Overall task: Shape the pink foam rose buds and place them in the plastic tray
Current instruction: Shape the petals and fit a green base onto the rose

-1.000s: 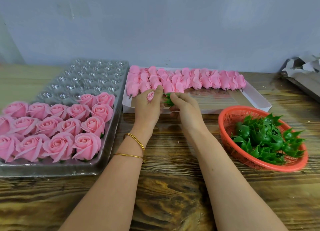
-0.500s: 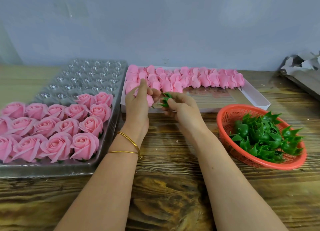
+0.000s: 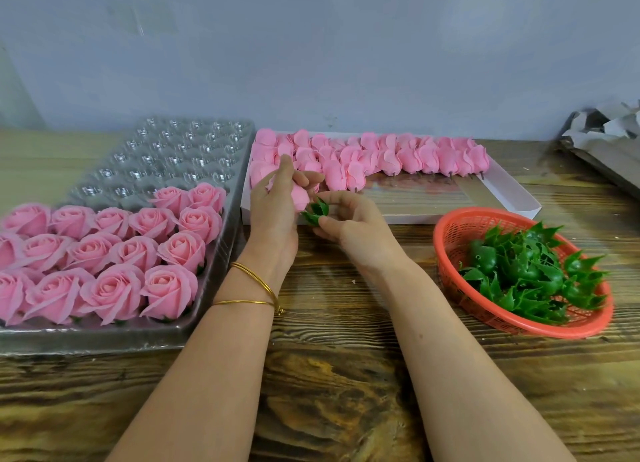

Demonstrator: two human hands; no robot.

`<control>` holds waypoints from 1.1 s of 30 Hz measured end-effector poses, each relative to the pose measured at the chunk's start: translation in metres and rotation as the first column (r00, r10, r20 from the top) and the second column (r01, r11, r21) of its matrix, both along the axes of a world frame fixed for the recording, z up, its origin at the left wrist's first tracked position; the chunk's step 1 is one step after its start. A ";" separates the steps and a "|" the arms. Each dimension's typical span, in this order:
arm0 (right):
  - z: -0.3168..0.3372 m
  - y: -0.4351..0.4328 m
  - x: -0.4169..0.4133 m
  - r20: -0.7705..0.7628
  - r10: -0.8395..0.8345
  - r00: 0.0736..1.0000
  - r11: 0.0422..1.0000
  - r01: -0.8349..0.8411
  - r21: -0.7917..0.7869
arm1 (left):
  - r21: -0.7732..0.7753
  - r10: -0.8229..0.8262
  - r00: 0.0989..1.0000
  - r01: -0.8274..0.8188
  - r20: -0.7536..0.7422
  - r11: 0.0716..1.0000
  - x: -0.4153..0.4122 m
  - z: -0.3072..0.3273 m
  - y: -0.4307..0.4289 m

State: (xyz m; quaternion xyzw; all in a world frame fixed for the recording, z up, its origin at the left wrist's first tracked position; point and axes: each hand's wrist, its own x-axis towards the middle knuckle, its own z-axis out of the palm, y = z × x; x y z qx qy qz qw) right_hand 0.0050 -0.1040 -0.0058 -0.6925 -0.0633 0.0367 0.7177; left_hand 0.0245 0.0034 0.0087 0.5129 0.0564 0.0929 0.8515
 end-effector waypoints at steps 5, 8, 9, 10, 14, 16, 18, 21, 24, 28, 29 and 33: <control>-0.002 0.002 0.001 0.001 -0.005 1.000 1.000 0.005 0.029 | 0.082 -0.025 0.999 0.022 0.025 0.996 0.001 -0.004 -0.002; -0.003 0.002 0.000 0.035 -0.010 0.999 1.000 0.009 0.026 | 0.133 -0.034 0.998 0.028 0.043 0.991 0.001 -0.005 -0.003; -0.003 0.002 0.000 0.045 -0.012 0.999 1.000 0.011 0.020 | 0.155 -0.032 0.998 0.024 0.051 0.988 0.001 -0.006 -0.003; -0.003 0.001 0.000 0.051 -0.016 0.999 1.000 0.015 0.014 | 0.179 -0.030 0.998 0.020 0.056 0.984 0.001 -0.007 -0.004; -0.004 0.001 0.001 0.054 -0.053 0.997 0.998 0.052 0.020 | 0.236 -0.033 0.997 0.015 0.069 0.972 0.002 -0.009 -0.004; -0.004 0.001 0.002 0.054 -0.069 0.996 0.998 0.068 0.018 | 0.253 -0.031 0.997 0.011 0.076 0.967 0.003 -0.009 -0.003; -0.004 0.000 0.002 0.050 -0.076 0.996 0.997 0.075 0.008 | 0.269 -0.023 0.996 0.000 0.081 0.963 0.004 -0.010 -0.003; -0.004 0.001 0.002 0.048 -0.073 0.996 0.997 0.074 -0.010 | 0.294 -0.011 0.995 -0.019 0.101 0.956 0.004 -0.012 -0.004; -0.004 0.001 0.002 0.057 -0.084 0.995 0.995 0.087 -0.051 | 0.317 -0.010 0.993 -0.028 0.119 0.948 0.004 -0.013 -0.003; -0.002 0.000 0.000 0.062 -0.087 0.994 0.994 0.091 -0.068 | 0.352 -0.017 0.992 -0.029 0.126 0.936 0.004 -0.014 -0.003; -0.002 0.000 -0.001 0.063 -0.093 0.994 0.993 0.097 -0.070 | 0.358 -0.017 0.991 -0.031 0.129 0.933 0.004 -0.014 -0.003; -0.001 0.000 -0.001 0.054 -0.107 0.993 0.993 0.110 -0.053 | 0.405 -0.027 0.991 -0.030 0.134 0.914 0.003 -0.014 -0.004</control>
